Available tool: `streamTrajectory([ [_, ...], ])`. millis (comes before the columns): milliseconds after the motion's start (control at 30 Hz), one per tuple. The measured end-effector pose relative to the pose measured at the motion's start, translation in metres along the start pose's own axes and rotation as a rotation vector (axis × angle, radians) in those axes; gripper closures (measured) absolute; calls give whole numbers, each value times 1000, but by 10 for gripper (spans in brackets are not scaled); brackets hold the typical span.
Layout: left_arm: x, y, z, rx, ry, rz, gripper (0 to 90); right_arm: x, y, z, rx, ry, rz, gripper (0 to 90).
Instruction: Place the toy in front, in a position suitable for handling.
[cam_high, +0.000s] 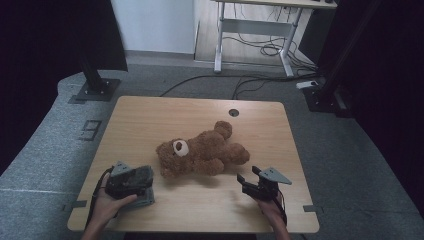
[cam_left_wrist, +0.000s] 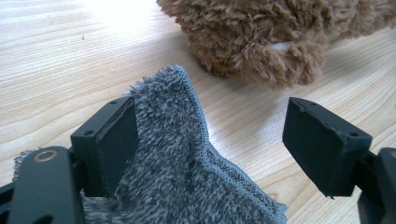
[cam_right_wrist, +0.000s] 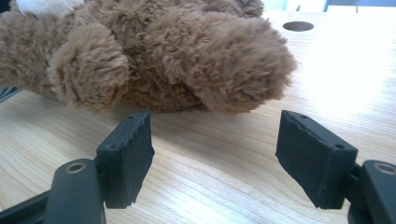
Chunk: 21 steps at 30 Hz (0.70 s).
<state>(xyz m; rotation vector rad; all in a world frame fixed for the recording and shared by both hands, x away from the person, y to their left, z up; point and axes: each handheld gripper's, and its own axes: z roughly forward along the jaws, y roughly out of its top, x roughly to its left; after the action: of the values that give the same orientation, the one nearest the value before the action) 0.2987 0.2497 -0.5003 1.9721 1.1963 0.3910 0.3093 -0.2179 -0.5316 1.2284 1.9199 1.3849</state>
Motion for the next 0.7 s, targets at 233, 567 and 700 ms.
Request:
streamTrajectory([
  [233, 0, 0, 0, -4, -3, -2, 177, -6, -1, -3, 4, -16, 12, 268],
  [567, -7, 8, -2, -38, -55, 3, 177, -1, 21, -8, -34, -8, -13, 258],
  [700, -9, 14, 3, -36, -66, 0, 182, 0, 49, 6, -59, 19, -19, 233],
])
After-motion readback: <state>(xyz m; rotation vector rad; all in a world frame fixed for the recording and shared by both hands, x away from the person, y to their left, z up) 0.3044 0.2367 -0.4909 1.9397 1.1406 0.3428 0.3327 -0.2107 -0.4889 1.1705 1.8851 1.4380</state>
